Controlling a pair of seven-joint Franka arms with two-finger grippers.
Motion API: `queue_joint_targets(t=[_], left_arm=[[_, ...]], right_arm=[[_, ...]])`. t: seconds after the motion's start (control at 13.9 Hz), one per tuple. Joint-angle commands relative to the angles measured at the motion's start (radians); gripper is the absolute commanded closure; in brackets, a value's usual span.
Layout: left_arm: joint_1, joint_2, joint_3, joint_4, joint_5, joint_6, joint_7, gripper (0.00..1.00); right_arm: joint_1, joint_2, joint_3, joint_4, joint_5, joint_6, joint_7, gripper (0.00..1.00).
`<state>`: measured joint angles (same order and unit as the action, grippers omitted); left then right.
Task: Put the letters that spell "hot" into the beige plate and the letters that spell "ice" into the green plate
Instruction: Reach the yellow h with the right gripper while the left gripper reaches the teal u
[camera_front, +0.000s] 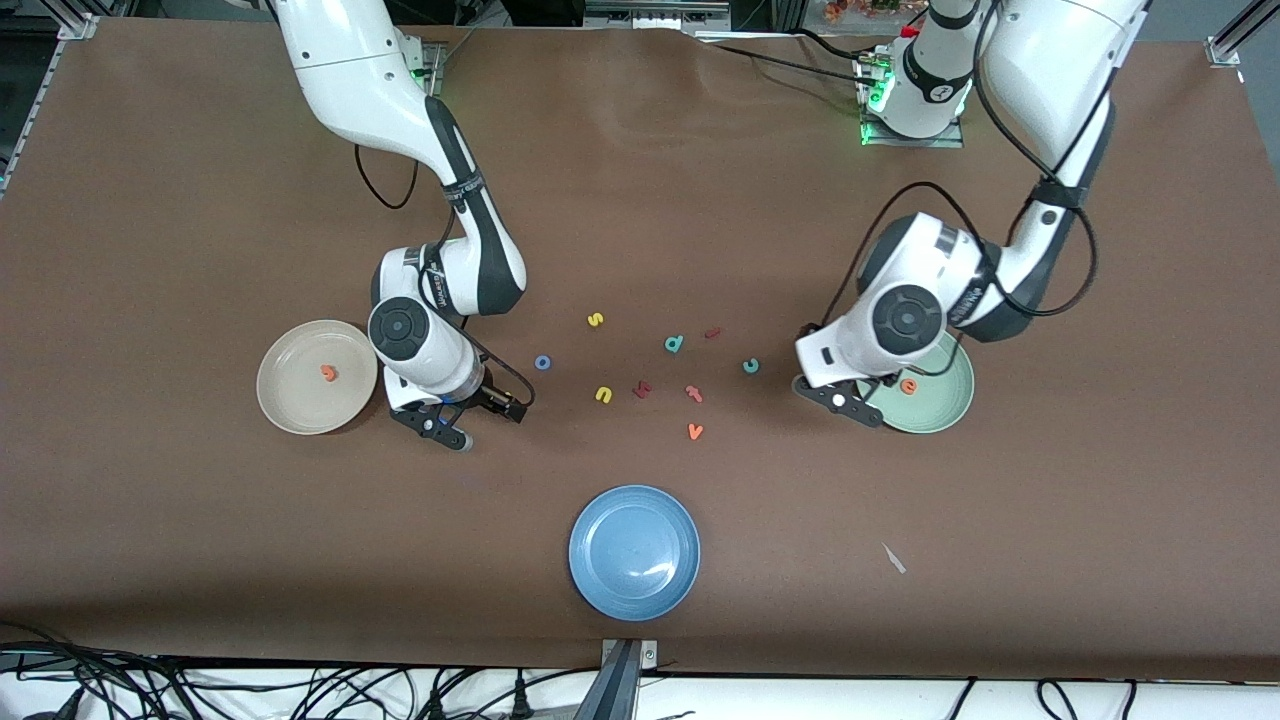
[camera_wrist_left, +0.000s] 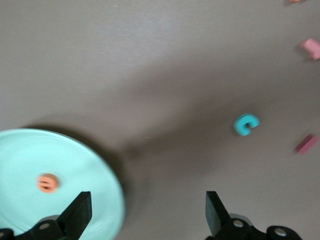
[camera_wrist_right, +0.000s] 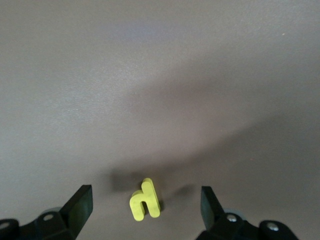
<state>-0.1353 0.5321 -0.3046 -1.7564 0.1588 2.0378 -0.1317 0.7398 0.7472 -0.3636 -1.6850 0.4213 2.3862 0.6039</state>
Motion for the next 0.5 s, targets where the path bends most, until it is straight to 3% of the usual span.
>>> queue_joint_targets(t=[0.0,0.43], left_arm=[[-0.061,0.054,0.002,0.060,-0.042,-0.010,-0.170,0.00],[-0.127,0.161,0.002,0.129,-0.059,0.014,-0.584,0.00]], right_arm=[[0.010,0.026,-0.008,0.039,-0.009,-0.015,0.025,0.13],[0.026,0.026,-0.006,0.037,-0.006,-0.016,0.057,0.35]])
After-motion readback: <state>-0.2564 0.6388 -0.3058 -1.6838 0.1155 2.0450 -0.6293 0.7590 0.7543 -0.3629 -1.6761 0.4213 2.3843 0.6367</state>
